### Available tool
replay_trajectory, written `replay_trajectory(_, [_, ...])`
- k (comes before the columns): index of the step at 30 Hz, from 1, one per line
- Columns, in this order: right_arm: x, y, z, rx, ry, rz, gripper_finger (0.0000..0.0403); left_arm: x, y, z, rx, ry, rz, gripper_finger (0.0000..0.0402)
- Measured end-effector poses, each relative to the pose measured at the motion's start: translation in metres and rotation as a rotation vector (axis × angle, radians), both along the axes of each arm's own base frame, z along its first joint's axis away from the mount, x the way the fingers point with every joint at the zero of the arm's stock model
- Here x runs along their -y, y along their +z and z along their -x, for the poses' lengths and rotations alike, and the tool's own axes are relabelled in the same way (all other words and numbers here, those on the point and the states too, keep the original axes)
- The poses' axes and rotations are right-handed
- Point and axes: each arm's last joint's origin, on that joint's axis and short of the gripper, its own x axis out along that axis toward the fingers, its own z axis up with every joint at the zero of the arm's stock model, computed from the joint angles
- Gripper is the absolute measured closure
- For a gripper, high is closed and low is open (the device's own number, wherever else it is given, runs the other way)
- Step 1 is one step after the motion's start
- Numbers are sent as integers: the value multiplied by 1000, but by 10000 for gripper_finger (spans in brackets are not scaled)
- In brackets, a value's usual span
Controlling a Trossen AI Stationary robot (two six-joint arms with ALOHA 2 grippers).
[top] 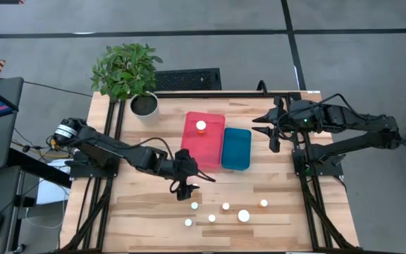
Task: Pick and place medicine bottles into bin by pill shape (circle, oval)
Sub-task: Put the small orange pill bottle into the red bin
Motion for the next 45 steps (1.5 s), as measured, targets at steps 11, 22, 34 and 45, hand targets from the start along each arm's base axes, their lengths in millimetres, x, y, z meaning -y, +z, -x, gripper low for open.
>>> replay_trajectory(11, [0, -1, 1, -5, -10, -20, 267, -1, -33, 3, -34, -2, -25, 73])
replay_trajectory(22, [0, -2, 1, -14, -11, -23, 267, 13, -62, -11, -52, -44, -47, 79])
replay_trajectory(34, [0, -1, 1, -9, -14, -27, 267, 17, -71, -10, -97, -61, -36, 90])
replay_trajectory(45, [0, -1, 1, -9, -16, -29, 267, 16, -73, -11, -94, -87, -82, 176])
